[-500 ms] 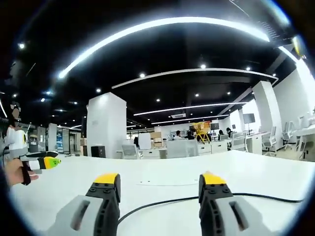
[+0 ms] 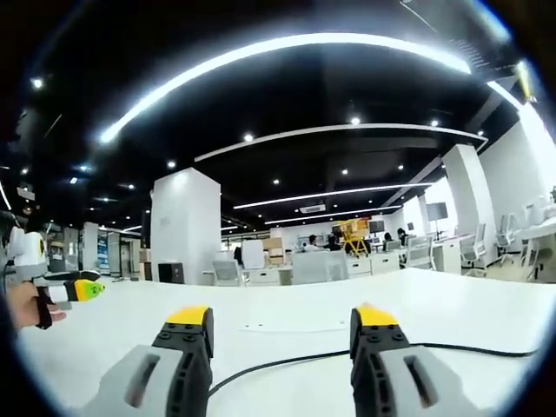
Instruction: Find the data cable on the table. Grasp the USB connector end of the cable and insert it into the USB port on the table
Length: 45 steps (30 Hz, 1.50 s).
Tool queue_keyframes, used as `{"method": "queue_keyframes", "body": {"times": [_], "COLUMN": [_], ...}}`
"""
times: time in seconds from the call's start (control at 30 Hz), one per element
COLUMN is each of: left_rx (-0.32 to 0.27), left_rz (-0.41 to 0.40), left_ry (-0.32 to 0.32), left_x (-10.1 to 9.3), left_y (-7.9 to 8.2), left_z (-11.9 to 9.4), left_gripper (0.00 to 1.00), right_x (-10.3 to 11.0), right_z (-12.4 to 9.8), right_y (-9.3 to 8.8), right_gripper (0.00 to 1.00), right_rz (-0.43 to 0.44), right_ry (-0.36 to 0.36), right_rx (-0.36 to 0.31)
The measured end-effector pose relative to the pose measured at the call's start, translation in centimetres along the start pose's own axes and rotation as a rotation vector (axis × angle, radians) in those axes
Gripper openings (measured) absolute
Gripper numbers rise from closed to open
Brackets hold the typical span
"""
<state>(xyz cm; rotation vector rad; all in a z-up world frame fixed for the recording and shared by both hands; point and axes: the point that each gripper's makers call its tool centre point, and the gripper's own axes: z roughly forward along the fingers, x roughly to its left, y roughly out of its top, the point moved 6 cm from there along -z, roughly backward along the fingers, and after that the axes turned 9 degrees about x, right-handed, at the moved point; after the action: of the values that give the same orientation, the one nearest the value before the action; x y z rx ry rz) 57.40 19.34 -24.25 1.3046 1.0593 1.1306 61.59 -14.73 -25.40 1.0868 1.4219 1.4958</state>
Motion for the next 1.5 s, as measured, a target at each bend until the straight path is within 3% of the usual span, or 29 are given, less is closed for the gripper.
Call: {"method": "queue_keyframes", "body": {"times": [0.17,1.5], "left_rx": [0.009,0.029], "left_rz": [0.006,0.018], "left_ry": [-0.013,-0.042], "left_x": [-0.34,-0.83], "left_y": [-0.17,-0.50], "left_z": [0.10,0.26], "left_gripper": [0.67,0.66], "right_x": [-0.46,-0.16], "right_z": [-0.44,-0.18], "right_y": [0.47,0.12], "right_gripper": [0.64,0.64], "right_rz": [-0.003,0.002], "right_ry": [-0.032,-0.013], "right_rx": [-0.032,-0.009]}}
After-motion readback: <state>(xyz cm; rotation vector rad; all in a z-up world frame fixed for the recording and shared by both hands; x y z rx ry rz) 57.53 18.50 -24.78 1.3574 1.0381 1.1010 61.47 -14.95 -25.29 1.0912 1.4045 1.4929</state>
